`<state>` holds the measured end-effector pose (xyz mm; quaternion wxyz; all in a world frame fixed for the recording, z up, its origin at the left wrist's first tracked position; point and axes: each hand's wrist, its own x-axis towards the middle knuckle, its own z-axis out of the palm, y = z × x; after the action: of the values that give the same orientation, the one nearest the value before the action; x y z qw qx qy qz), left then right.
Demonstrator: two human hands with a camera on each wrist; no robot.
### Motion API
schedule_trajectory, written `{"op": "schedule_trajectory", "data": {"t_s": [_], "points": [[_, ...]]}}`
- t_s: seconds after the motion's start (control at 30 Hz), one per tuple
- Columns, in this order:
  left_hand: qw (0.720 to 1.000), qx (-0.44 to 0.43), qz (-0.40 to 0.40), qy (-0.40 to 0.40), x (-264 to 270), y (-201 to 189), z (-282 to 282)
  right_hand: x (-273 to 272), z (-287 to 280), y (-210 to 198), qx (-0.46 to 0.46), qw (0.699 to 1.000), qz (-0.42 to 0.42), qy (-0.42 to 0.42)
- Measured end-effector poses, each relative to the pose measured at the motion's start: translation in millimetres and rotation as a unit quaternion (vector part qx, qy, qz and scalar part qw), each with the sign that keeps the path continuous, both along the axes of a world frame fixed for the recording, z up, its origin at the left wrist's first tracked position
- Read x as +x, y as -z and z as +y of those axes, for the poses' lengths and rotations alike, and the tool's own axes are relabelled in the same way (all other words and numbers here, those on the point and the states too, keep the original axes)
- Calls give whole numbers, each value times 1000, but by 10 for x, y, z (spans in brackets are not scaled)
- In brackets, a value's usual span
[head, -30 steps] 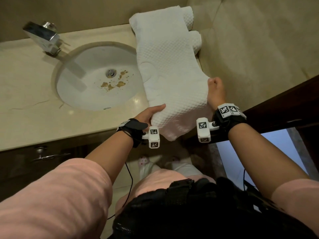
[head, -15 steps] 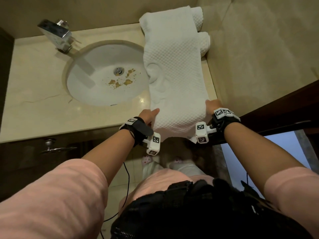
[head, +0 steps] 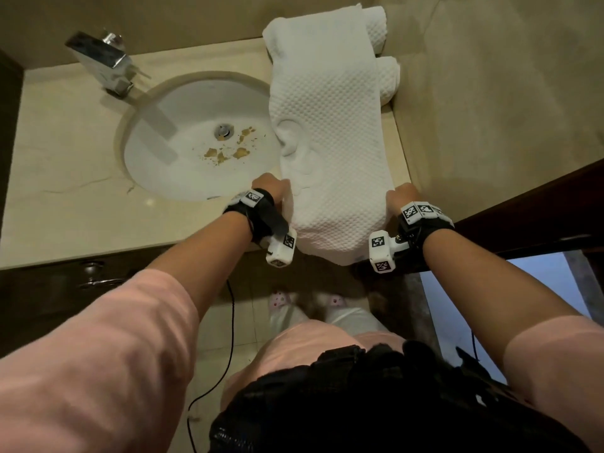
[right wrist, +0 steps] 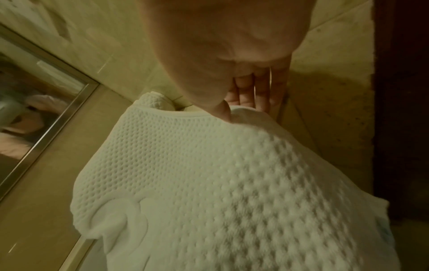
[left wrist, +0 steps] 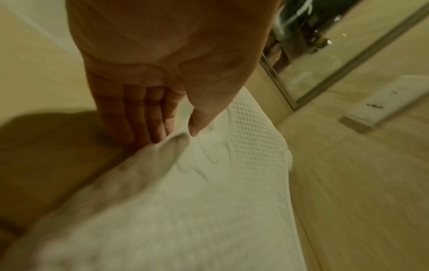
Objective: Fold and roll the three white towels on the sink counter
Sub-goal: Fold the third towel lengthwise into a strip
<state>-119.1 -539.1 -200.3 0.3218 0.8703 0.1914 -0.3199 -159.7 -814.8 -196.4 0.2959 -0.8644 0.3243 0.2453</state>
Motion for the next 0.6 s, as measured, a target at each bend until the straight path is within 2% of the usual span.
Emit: {"op": "schedule_trajectory", "data": {"t_s": [0.07,0.17,0.3,0.47,0.57,0.6], "points": [[998,-60,12,-34,181,-3,-3,77,2,-40,6,1000,6,-5],[978,-168,23,-123,463,150,38,202,73,-106,31,1000,-3,-2],[958,-215,15,-189,777,355,57,435,177,-144,58,998,-12,4],[957,-228,2,-179,913,225,30,742,294,-169,66,996,7,60],[967,-204,-12,-149,926,196,22,882,335,-189,54,996,-8,64],[972,-189,-15,-137,924,235,34,921,332,-185,31,999,-13,39]]}}
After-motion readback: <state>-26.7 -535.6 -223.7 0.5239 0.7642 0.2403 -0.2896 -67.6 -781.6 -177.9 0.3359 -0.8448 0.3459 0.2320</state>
